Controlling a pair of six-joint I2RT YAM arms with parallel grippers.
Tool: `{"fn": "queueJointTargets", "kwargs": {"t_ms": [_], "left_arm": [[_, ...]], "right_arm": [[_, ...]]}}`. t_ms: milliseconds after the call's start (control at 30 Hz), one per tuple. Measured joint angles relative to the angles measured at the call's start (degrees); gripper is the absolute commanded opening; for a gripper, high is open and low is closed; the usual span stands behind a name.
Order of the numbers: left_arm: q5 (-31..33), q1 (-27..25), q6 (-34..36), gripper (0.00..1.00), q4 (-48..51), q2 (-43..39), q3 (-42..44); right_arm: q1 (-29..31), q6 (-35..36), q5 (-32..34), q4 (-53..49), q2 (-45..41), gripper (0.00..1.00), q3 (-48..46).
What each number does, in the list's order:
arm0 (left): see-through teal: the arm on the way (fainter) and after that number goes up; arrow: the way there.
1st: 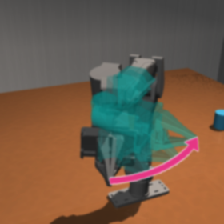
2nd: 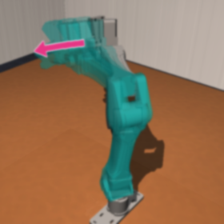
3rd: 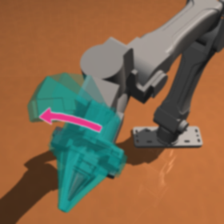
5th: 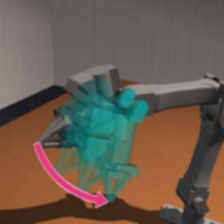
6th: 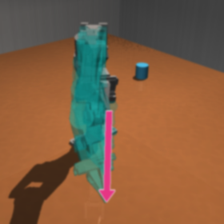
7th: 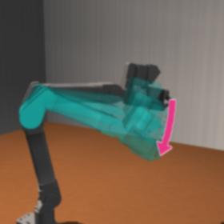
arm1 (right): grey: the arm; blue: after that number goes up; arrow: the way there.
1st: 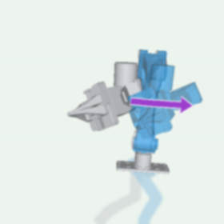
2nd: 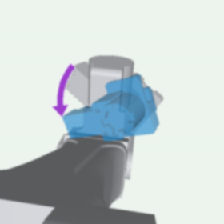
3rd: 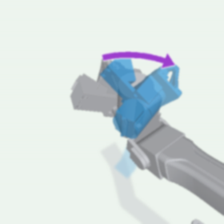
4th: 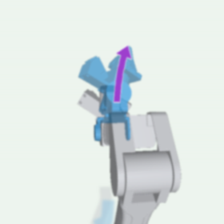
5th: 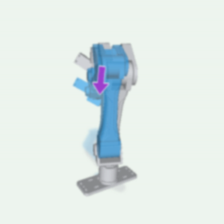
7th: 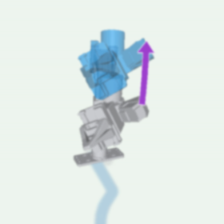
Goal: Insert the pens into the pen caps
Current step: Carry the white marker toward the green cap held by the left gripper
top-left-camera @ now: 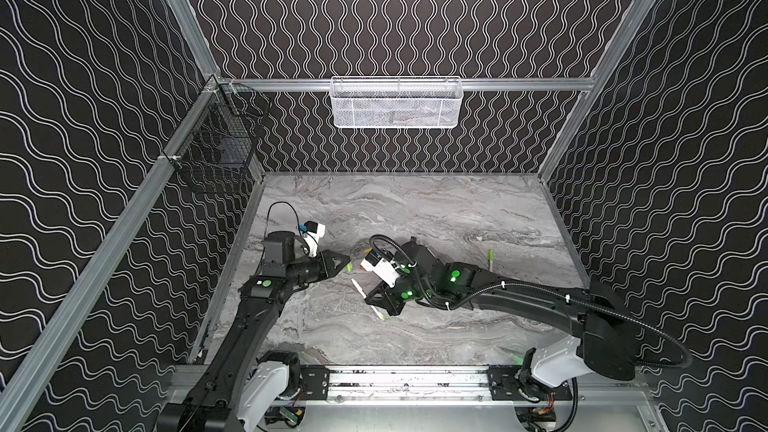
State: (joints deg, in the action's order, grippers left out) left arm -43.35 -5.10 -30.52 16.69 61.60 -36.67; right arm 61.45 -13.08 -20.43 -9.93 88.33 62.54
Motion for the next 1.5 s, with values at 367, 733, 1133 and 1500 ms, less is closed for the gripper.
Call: {"fn": "queueJointTargets", "kwargs": {"t_ms": [367, 733, 1133, 1500], "left_arm": [[-3.5, 0.0, -1.7, 0.18, -3.3, 0.1, 0.7], [-3.4, 0.1, -2.2, 0.18, -3.7, -0.1, 0.7], [-3.5, 0.1, -2.2, 0.18, -3.7, 0.1, 0.7], [-3.6, 0.2, -2.3, 0.18, -4.3, 0.3, 1.0]], "right_arm": [[0.0, -2.6, 2.3, 1.3, 2.5, 0.06, 0.7], [-0.5, -3.9, 6.0, 1.7, 2.6, 0.07, 0.3], [-1.0, -4.0, 6.2, 1.7, 2.6, 0.07, -0.2], [-1.2, -4.0, 6.1, 1.5, 3.2, 0.08, 0.7]]}}
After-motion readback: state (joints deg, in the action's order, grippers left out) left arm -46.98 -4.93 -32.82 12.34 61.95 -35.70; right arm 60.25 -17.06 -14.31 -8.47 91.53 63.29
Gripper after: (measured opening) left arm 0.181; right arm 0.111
